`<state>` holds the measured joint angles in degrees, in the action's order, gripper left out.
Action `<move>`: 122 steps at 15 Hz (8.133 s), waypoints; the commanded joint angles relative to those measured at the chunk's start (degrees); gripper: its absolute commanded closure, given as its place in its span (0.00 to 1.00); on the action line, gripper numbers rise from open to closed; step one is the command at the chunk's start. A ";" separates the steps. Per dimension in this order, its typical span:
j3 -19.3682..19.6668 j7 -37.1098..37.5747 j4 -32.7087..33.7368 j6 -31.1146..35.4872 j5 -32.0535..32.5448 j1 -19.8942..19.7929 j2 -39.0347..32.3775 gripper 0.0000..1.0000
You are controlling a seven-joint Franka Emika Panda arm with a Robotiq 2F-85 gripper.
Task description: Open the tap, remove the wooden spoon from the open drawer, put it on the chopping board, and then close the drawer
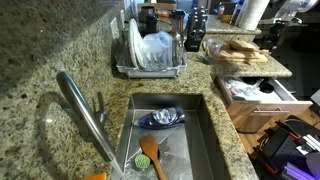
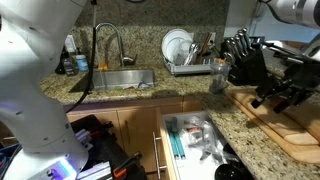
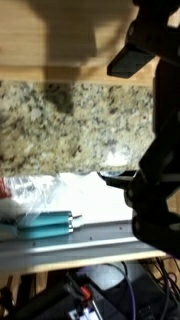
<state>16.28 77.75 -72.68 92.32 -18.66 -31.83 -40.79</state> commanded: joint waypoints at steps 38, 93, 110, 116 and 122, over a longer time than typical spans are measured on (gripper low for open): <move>-7.02 36.12 -27.22 -17.95 20.17 36.83 17.12 0.00; 53.88 71.58 -71.26 16.73 -44.63 111.43 -29.85 0.00; 48.45 70.93 -73.86 42.65 -72.54 105.75 -33.62 0.00; 45.44 71.28 -70.71 52.67 -71.67 99.30 -33.76 0.00; 41.94 71.31 -63.30 65.55 -67.27 87.98 -31.69 0.00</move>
<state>60.28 149.26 -137.96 149.64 -89.90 64.45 -73.56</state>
